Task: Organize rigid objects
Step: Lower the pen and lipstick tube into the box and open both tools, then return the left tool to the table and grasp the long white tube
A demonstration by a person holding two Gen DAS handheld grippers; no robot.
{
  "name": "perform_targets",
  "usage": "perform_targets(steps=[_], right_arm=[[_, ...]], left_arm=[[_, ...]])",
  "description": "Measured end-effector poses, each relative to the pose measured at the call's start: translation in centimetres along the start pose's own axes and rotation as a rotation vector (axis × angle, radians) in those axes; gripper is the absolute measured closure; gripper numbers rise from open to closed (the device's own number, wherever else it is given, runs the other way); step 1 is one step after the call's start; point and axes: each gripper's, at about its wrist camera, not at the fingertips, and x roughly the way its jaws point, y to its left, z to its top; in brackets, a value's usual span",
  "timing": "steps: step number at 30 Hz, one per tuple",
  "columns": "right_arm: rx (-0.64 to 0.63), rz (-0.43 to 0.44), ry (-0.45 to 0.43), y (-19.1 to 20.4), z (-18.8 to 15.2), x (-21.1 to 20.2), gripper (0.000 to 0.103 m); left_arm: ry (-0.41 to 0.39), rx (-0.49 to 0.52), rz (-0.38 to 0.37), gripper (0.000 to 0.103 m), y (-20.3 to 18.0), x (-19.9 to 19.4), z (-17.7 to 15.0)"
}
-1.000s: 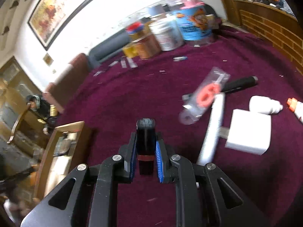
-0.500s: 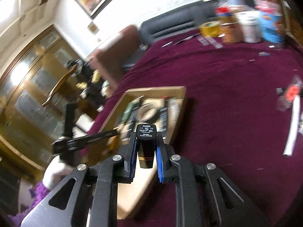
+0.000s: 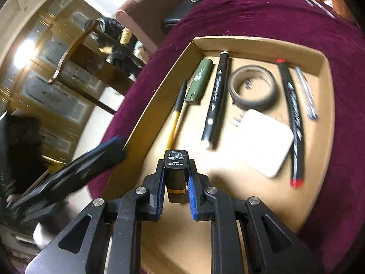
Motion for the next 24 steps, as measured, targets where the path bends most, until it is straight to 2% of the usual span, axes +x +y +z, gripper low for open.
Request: perform_targets(steps=[4,7,9,12,14,16,17,19,21,24], right_arm=[[0.0,-0.072,-0.002,0.6,1.2,1.7,0.086],[0.005,-0.08,-0.005,0.5,1.6,2.0,0.086],[0.0,-0.068,-0.025,0.6,1.8,1.0,0.086],[-0.005,-0.074,-0.099,0.1,1.4,-2.4,0.085],[-0.017,-0.124,-0.181,-0.5,0.9,-5.6,0.077],[-0.034,-0.191,-0.279,-1.2,0.0,-8.9,0.049],[-0.044,-0.225,-0.34,-1.5,-0.8,-10.7,0.042],[-0.062,-0.284,-0.47,-2.9,-2.5,-14.1,0.018],[-0.056,-0.333,-0.537,-4.6,-3.4,-16.1,0.017],[0.061,-0.443,-0.531,-9.8,-4.6,-18.7,0.017]], left_arm=[[-0.005,-0.047,0.0,0.048,1.7,-0.4,-0.5],[-0.015,-0.077,0.002,0.048,2.6,-0.8,-0.7],[-0.027,-0.084,0.004,0.048,2.8,-1.1,-0.8],[-0.061,-0.077,0.007,0.048,2.5,-1.9,-0.9],[-0.094,-0.059,0.027,0.044,1.9,-2.4,-1.2],[-0.124,-0.032,0.056,0.042,1.0,-2.8,-1.4],[-0.131,-0.017,0.068,0.042,0.6,-2.9,-1.5],[-0.143,0.017,0.081,0.042,-0.3,-3.1,-1.7],[-0.163,0.062,0.064,0.042,-1.5,-3.5,-2.0],[-0.189,0.099,0.043,0.04,-2.8,-4.3,-2.6]])
